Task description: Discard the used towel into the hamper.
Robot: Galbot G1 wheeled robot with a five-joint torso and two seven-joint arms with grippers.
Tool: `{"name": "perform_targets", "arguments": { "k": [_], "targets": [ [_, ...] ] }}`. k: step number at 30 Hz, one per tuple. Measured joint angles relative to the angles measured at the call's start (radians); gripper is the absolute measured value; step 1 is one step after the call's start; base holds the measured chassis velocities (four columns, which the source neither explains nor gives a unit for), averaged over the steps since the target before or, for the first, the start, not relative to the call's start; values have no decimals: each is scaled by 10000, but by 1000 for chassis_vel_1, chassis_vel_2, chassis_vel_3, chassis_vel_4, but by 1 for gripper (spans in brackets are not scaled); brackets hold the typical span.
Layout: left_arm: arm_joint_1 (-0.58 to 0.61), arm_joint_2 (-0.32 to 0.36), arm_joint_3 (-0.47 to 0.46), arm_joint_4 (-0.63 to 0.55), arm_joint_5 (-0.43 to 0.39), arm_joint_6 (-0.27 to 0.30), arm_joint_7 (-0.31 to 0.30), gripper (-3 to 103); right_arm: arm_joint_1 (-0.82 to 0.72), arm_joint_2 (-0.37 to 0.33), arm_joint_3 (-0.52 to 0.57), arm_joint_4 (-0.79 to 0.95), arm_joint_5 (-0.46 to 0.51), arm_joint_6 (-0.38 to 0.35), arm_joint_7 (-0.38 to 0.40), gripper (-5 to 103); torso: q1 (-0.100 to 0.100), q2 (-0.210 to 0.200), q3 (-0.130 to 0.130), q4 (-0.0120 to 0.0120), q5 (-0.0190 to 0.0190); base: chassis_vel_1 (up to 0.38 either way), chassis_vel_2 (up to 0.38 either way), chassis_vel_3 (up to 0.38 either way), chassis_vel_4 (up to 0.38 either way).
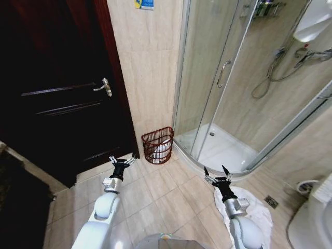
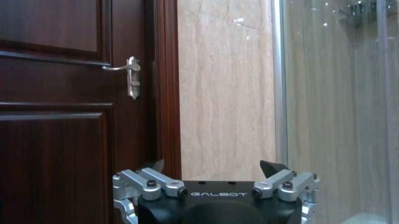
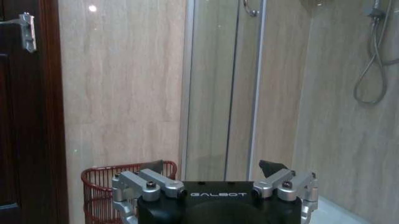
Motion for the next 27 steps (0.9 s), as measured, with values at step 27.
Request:
{"name": "perform_targets", "arguments": {
  "k": [27],
  "targets": [
    [38,20,-48,104,-21,-111,-83,100,-75,48,22,6,-12,-17,23,100,0,0,1,0,0,-3,-79,0,80]
  ]
}}
